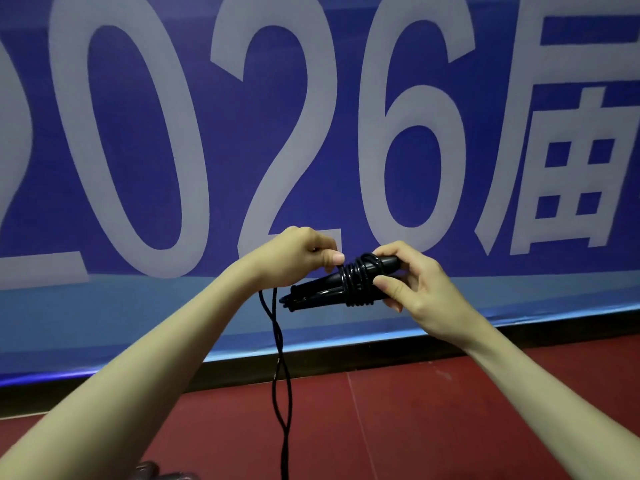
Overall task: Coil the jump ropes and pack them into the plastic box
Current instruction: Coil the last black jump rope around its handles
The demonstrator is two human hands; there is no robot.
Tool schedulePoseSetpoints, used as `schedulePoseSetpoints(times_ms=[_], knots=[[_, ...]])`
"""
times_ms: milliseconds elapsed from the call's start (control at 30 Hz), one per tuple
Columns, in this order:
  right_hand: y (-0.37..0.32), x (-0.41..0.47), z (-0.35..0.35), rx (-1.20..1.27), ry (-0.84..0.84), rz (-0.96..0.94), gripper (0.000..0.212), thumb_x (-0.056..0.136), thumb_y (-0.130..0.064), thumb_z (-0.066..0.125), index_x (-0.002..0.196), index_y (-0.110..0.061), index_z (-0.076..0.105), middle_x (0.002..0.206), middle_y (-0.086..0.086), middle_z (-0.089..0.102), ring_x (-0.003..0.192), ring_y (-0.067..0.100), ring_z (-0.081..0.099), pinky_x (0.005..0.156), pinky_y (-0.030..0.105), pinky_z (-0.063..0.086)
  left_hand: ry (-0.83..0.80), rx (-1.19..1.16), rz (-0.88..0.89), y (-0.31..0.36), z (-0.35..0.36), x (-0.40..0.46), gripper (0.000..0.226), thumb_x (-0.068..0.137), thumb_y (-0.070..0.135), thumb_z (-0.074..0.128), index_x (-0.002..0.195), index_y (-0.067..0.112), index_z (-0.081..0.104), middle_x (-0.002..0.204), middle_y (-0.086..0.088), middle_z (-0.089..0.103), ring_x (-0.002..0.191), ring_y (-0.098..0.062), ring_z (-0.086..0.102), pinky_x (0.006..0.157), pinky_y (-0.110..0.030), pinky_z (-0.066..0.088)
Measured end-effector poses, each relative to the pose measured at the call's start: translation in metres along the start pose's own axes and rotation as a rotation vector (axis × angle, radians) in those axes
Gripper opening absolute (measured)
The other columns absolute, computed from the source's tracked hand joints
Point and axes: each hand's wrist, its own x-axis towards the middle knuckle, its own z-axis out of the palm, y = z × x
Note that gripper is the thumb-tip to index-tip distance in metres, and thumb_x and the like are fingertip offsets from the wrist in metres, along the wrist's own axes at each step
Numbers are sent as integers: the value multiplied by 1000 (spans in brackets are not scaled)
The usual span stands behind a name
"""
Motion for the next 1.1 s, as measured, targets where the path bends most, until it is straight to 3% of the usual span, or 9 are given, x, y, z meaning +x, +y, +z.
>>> schedulePoseSetpoints(times_ms=[133, 233, 367, 500, 567, 667, 833, 967, 1100], knots=[[-5, -2, 1, 87, -32, 18, 14, 95, 2, 54, 105, -7, 54, 85, -3, 58, 58, 14, 45, 54, 24, 41, -129, -247, -3, -3, 2, -4, 29, 97, 34, 50, 72, 21, 59, 63, 15, 53, 60, -1, 46, 63, -16, 37], [-7, -1, 2, 189, -18, 20, 11, 95, -2, 55, 107, -3, 55, 85, -3, 61, 55, 14, 44, 53, 22, 40, -156, -538, -51, -9, 11, -10, 37, 99, 34, 44, 68, 21, 59, 63, 7, 54, 57, -7, 48, 62, -20, 41], [-7, 0, 10, 292, 7, 20, 21, 93, -15, 60, 109, -2, 55, 83, -1, 61, 61, 21, 43, 52, 24, 37, -168, -830, -77, -17, 23, -17, 40, 87, 49, 46, 73, 18, 69, 74, -4, 61, 69, -16, 56, 69, -26, 46], [-8, 6, 19, 438, 98, 36, 28, 86, -19, 58, 108, -2, 58, 83, 3, 63, 63, 17, 45, 49, 22, 36, -62, -1220, -121, -9, 39, -20, 34, 94, 37, 40, 72, 15, 54, 54, 6, 39, 46, -5, 30, 49, -18, 21], [-8, 9, 23, 480, 155, 47, 29, 86, -21, 58, 107, -2, 59, 82, 3, 64, 61, 15, 45, 47, 21, 35, 80, -1200, -124, -4, 48, -17, 34, 104, 18, 32, 71, 16, 42, 52, 7, 34, 44, -4, 25, 46, -18, 16], [-8, 12, 28, 489, 243, 62, 24, 87, -20, 57, 104, -4, 60, 79, 4, 63, 56, 13, 46, 45, 19, 35, 222, -1165, -179, 7, 55, -16, 36, 94, -6, 21, 72, 14, 41, 52, 5, 36, 45, -6, 25, 43, -17, 18], [-8, 19, 24, 517, 455, 95, 11, 99, -3, 47, 104, 0, 57, 79, 7, 62, 48, 12, 44, 42, 18, 33, 325, -929, -245, 13, 68, -25, 35, 105, 25, 34, 76, 13, 49, 56, 6, 32, 50, -10, 26, 48, -19, 23], [-3, 23, 22, 463, 541, 101, 10, 99, -3, 48, 99, -5, 57, 76, 3, 64, 49, 12, 45, 43, 19, 33, 322, -779, -294, 17, 74, -34, 26, 102, 31, 42, 89, 11, 53, 53, 10, 33, 47, -9, 27, 47, -21, 24], [5, 26, 7, 384, 642, 113, 10, 99, -5, 50, 100, -12, 58, 86, 8, 63, 50, 11, 50, 45, 18, 39, 314, -507, -248, 20, 79, -45, 30, 101, 34, 43, 80, 15, 52, 59, 10, 41, 50, -9, 29, 47, -20, 27]])
